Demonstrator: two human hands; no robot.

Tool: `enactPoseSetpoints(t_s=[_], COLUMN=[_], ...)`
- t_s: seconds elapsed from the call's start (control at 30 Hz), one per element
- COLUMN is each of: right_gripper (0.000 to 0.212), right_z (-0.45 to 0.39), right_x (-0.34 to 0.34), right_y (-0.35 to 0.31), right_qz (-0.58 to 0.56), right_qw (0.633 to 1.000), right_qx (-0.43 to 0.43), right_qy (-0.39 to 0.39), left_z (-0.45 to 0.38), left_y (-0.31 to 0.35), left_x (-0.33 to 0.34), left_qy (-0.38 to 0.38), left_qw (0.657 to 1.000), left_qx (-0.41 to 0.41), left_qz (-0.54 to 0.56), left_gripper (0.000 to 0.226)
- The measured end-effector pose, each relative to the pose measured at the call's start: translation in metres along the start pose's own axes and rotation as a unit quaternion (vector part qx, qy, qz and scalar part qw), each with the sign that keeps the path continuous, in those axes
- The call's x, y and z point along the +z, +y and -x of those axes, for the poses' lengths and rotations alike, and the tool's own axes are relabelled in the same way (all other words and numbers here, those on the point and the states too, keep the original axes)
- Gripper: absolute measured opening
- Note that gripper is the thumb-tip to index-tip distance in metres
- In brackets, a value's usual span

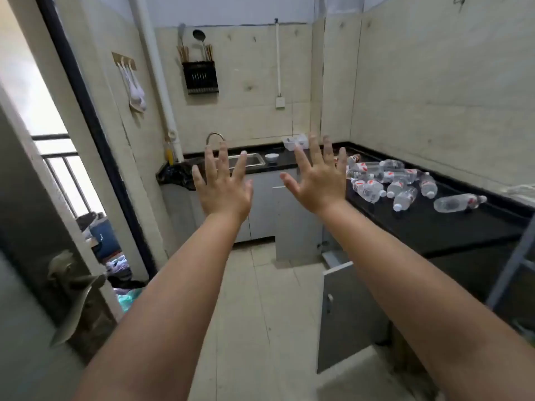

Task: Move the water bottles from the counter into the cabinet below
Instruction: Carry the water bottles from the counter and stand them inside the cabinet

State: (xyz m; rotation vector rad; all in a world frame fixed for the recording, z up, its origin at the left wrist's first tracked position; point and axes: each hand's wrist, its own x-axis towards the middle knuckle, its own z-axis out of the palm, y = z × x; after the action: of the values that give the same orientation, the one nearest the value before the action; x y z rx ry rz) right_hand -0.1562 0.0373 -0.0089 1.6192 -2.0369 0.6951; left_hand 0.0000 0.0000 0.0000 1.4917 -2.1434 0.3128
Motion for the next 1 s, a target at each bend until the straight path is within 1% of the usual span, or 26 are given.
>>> enactPoseSetpoints(t_s=[0.07, 0.1, 0.2, 0.3, 0.37, 0.47, 0.63, 0.7, 0.87, 1.0], right_gripper=[0.064, 0.062, 0.057, 0.054, 0.053, 0.052, 0.052, 0.052, 0.050, 0.048], right_z=[-0.001, -0.002, -0.016, -0.043, -0.063, -0.095, -0.144, -0.162, -0.215, -0.255], right_x=[0.019, 0.039, 0.103, 0.164, 0.207, 0.263, 0.343, 0.367, 0.423, 0.456], right_y=[0.000, 0.003, 0.017, 0.038, 0.053, 0.076, 0.107, 0.116, 0.153, 0.198], right_qz=[0.013, 0.019, 0.054, 0.050, 0.052, 0.041, 0.026, 0.035, 0.081, 0.120], right_qw=[1.000, 1.000, 0.999, 0.998, 0.997, 0.995, 0.987, 0.985, 0.983, 0.973], right_qx=[0.004, 0.009, -0.002, 0.019, 0.026, 0.028, 0.028, 0.036, 0.063, 0.134], right_qy=[0.001, -0.011, 0.002, -0.040, -0.045, -0.090, -0.155, -0.168, -0.153, -0.144], left_z=[-0.004, -0.009, -0.034, -0.071, -0.098, -0.142, -0.204, -0.230, -0.306, -0.376], left_y=[0.000, -0.001, 0.001, 0.006, 0.011, 0.019, 0.021, 0.018, 0.019, 0.032], left_x=[0.022, 0.041, 0.097, 0.152, 0.190, 0.238, 0.304, 0.328, 0.390, 0.441], left_qy=[-0.037, -0.058, -0.109, -0.139, -0.171, -0.212, -0.241, -0.260, -0.266, -0.262], left_qw=[0.999, 0.998, 0.994, 0.990, 0.985, 0.977, 0.969, 0.964, 0.961, 0.959], left_qx=[-0.001, -0.002, -0.005, -0.008, 0.001, 0.015, 0.029, 0.033, 0.060, 0.107], left_qz=[-0.007, -0.009, -0.006, -0.006, -0.010, -0.019, -0.034, -0.043, -0.038, -0.007], left_gripper=[0.056, 0.056, 0.055, 0.054, 0.054, 0.053, 0.050, 0.050, 0.051, 0.050])
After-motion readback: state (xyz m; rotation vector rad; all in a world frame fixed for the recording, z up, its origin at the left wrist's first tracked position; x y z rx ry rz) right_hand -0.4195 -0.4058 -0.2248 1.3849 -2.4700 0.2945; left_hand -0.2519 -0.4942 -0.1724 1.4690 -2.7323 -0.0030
